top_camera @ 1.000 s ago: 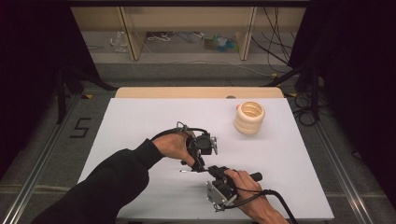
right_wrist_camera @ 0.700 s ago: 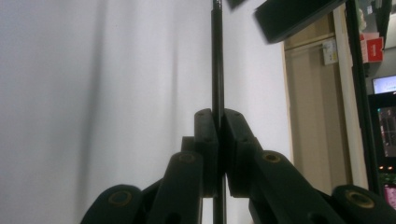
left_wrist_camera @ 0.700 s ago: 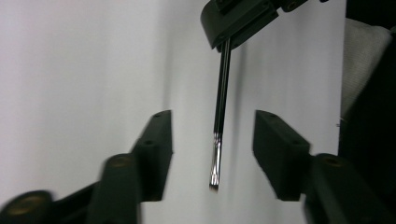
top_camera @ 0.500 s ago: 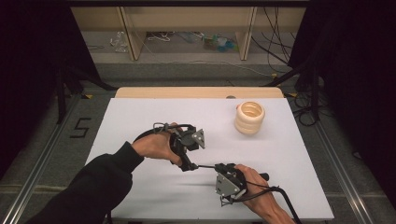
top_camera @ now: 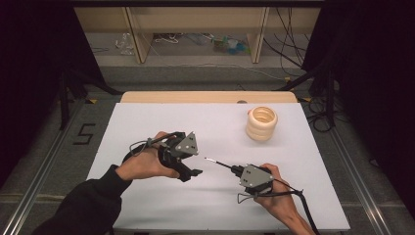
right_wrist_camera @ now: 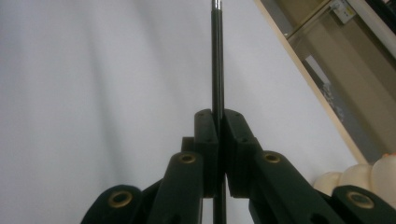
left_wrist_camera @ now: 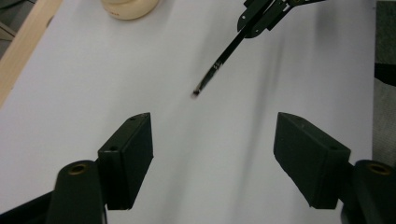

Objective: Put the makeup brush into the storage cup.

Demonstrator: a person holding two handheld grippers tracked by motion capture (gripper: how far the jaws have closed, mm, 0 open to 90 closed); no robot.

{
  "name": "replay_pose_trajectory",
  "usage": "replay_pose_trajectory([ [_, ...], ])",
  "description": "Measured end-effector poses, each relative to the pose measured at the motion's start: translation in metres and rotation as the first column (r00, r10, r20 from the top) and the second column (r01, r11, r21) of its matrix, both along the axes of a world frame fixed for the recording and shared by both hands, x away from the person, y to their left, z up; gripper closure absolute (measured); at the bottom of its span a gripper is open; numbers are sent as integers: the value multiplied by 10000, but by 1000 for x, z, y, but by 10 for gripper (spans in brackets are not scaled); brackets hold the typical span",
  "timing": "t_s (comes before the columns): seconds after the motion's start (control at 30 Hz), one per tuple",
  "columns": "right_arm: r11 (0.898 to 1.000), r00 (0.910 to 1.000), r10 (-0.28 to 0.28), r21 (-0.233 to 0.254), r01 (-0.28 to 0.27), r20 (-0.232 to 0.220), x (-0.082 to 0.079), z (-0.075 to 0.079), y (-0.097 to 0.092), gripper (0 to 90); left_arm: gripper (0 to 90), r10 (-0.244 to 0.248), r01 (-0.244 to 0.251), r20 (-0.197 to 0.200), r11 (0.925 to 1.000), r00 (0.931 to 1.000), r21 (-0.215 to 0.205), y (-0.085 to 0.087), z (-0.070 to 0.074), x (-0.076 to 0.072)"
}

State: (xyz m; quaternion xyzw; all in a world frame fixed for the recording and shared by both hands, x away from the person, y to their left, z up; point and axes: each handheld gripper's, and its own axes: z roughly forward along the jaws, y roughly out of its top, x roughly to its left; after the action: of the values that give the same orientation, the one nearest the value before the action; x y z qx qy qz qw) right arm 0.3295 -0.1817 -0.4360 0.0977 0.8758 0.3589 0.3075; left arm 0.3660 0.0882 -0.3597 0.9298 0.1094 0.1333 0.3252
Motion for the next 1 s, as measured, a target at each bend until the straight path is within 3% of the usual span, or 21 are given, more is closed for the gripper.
replay_pose_trajectory([
  [0.17,9891,9964,-167,1447,287,-833,5,1,-9,855,277,419,-417,18,9967,9991,-695,11,-6,-6],
  [0.3,9664,9893,-80,2531,452,-1459,9,0,-14,855,278,668,-652,89,9902,9977,-1234,17,-10,-9],
  [0.4,9500,9849,-82,3060,617,-1731,10,0,-16,855,281,852,-848,-58,9789,9964,-1860,20,-13,-12],
  [0.5,9395,9816,10,3363,645,-1912,11,0,-18,855,277,964,-949,-32,9723,9953,-2137,21,-17,-15],
  [0.53,9360,9801,47,3458,655,-1985,11,0,-18,855,273,1106,-1096,-93,9650,9938,-2383,20,-19,-17],
  [0.57,9325,9799,58,3551,667,-1994,11,0,-18,855,267,1058,-1051,-98,9671,9943,-2316,20,-20,-17],
  [0.63,9268,9788,85,3690,691,-2046,11,1,-18,855,265,1159,-1148,-118,9571,9932,-2661,19,-24,-19],
  [0.67,9221,9793,95,3805,697,-2024,11,0,-18,855,262,1092,-1072,-73,9579,9940,-2665,19,-25,-20],
  [0.7,9199,9773,156,3861,687,-2112,11,1,-18,855,258,1181,-1181,-176,9492,9928,-2916,18,-27,-21],
  [0.73,9194,9772,159,3872,690,-2119,11,1,-19,855,255,1112,-1115,-179,9474,9936,-2999,18,-29,-21],
  [0.8,9133,9778,112,4004,752,-2093,11,0,-19,855,241,1316,-1352,-330,9361,9908,-3246,16,-33,-23],
  [0.93,9032,9744,190,4219,794,-2241,11,1,-20,855,240,1493,-1512,-325,9250,9883,-3485,15,-38,-26],
  [1.0,8972,9755,181,4341,810,-2194,11,1,-19,855,240,1525,-1565,-405,9132,9875,-3762,14,-41,-26],
])
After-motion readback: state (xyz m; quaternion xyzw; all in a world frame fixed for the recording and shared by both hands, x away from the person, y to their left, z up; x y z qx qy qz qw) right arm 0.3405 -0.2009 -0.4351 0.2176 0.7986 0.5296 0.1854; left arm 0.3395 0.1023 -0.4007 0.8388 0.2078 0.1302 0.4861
